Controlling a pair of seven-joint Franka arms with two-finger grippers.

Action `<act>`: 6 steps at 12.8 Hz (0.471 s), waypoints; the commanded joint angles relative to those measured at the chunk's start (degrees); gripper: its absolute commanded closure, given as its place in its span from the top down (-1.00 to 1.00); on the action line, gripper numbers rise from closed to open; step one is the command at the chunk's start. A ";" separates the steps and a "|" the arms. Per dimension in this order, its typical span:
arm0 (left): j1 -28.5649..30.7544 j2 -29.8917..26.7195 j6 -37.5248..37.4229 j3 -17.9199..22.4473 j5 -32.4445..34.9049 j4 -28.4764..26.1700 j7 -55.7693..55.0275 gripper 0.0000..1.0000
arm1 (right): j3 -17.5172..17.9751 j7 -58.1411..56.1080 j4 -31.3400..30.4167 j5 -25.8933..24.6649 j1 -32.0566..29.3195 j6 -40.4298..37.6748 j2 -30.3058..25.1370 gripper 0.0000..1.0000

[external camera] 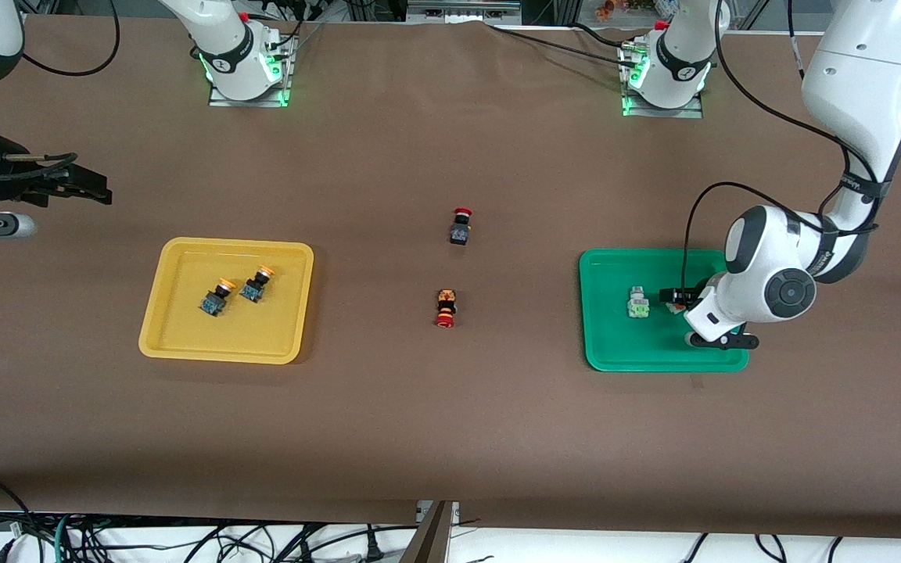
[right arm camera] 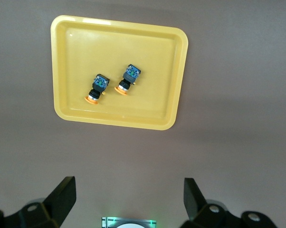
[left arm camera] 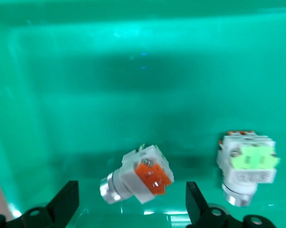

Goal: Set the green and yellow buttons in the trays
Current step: 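Place the orange-white switch in the green tray with the left gripper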

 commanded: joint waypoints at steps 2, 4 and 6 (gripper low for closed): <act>-0.47 -8.19 -17.00 -3.85 1.12 9.89 0.57 1.00 | -0.06 -1.03 1.32 -0.71 0.28 -0.14 0.25 1.00; -0.47 -8.82 -28.52 -6.57 0.59 22.00 0.57 1.00 | 0.03 -1.12 1.32 -0.88 0.28 -0.14 0.25 1.00; -0.30 -8.90 -35.49 -7.99 0.42 30.29 1.44 1.00 | 0.20 -1.12 1.32 -3.76 0.55 -0.23 0.07 1.00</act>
